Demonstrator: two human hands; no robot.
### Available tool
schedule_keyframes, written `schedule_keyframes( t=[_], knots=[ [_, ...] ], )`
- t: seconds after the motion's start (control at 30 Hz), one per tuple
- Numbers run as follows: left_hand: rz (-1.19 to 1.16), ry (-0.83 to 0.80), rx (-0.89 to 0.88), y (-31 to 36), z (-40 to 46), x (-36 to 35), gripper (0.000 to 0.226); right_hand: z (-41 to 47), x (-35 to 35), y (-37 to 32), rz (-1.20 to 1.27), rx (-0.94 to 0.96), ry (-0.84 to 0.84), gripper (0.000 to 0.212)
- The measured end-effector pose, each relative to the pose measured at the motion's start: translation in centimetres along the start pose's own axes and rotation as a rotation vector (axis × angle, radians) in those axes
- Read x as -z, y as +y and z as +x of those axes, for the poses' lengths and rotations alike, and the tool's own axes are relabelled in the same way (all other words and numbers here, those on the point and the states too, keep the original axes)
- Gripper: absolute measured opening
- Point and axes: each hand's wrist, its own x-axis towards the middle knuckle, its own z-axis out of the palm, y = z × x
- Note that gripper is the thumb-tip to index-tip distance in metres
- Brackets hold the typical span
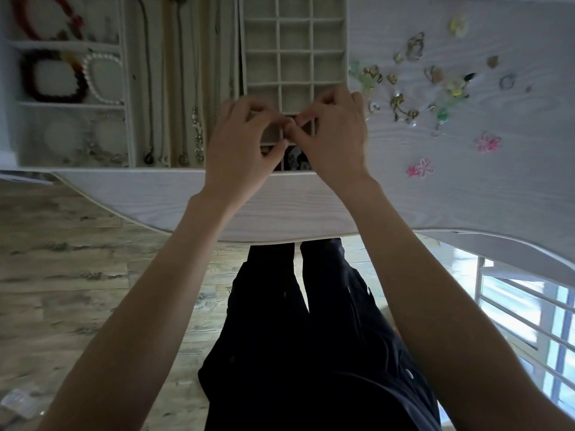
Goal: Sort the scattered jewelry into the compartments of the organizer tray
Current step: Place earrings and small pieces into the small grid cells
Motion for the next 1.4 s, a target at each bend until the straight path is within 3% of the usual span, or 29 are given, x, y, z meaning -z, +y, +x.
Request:
schedule_keyframes(
  t=[0.13,0.27,0.4,0.63,0.77,0.97,1.17,1.4],
  knots=[
    [-0.109,-0.001,0.011,-0.2,0.3,0.3,0.035,0.0,0.4,0.1,0.216,-0.036,0.077,0.02],
    [-0.139,0.065,-0.064,0.0,0.7,0.3,0.023,-0.4,0.6,-0.2,0.086,0.166,0.25,0.014],
    [-0.108,0.146,-0.123,-0.1,0.8,0.2,0.023,-0.5,0.0,0.8,0.029,0.258,0.199,0.013],
    [-0.057,0.388,-0.28,-0.4,0.8,-0.1,0.018,-0.3,0.3,1.6,0.17,0.16,0.153,0.009],
    [0.074,0.485,-0.311,-0.8,0.6,-0.4,0.013,0.0,0.7,1.7,0.125,0.241,0.16,0.008],
    [0.089,0.489,-0.28,-0.8,0.8,-0.8,0.017,0.5,-0.1,2.2,0.033,0.359,0.127,0.019],
    [0.03,0.487,-0.283,-0.7,1.3,-0.4,0.016,0.6,0.1,2.3,0.17,0.237,0.104,0.016],
    [0.173,0.417,-0.3,-0.7,1.1,-0.8,0.017,0.5,0.5,2.5,0.1,0.328,0.132,0.03]
  ],
)
